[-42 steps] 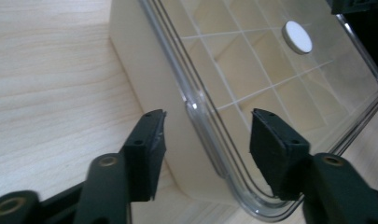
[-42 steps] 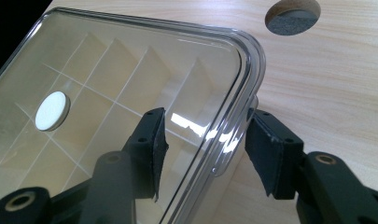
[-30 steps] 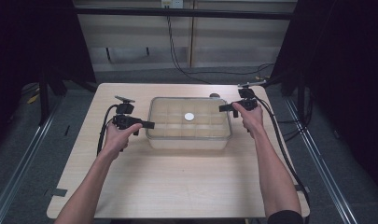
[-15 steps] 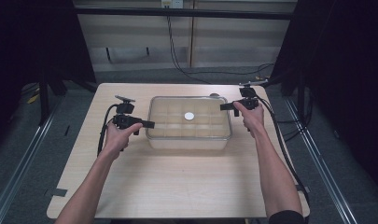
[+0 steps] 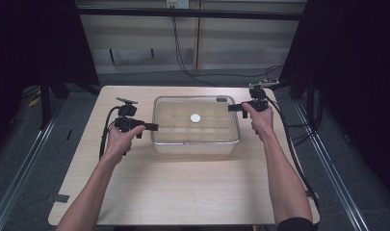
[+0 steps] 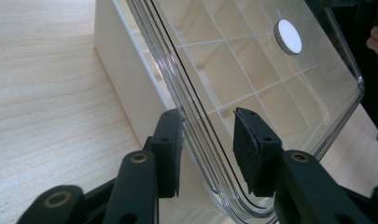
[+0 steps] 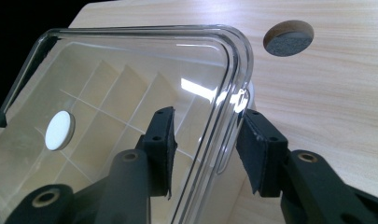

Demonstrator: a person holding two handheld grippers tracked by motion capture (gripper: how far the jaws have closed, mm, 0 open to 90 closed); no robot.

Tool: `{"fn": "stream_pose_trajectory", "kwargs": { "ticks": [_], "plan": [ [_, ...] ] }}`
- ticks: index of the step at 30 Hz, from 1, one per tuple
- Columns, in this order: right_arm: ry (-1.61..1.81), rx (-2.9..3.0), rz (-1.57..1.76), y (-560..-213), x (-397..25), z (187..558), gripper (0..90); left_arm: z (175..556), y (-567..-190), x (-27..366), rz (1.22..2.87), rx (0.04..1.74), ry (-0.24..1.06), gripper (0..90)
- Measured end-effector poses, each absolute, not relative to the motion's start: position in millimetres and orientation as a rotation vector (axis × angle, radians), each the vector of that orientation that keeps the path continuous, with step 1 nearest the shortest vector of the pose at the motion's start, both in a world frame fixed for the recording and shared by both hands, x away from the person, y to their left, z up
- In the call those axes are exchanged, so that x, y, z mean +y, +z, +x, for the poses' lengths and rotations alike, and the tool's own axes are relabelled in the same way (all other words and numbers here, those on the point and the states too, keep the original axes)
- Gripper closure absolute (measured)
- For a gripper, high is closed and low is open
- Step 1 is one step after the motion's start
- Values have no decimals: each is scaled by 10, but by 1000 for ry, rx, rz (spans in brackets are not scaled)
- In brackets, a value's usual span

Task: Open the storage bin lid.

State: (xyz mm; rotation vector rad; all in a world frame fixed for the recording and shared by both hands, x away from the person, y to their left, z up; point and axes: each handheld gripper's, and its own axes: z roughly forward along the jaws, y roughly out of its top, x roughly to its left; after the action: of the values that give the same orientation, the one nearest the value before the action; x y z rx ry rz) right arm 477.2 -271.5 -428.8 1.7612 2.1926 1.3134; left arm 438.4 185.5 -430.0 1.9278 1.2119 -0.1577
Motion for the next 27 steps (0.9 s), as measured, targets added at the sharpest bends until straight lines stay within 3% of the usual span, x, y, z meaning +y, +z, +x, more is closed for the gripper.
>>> {"fn": "stream_pose_trajectory", "kwargs": {
  "ticks": [7, 27],
  "plan": [
    [1392, 2171, 1761, -4221, -2709, 4758, 635, 4375, -4285, 1825, 1922, 1194, -176, 638],
    [1409, 2134, 1769, -4145, -2744, 4632, 670, 4346, -4263, 1860, 1894, 1175, -183, 700]
  ]
}}
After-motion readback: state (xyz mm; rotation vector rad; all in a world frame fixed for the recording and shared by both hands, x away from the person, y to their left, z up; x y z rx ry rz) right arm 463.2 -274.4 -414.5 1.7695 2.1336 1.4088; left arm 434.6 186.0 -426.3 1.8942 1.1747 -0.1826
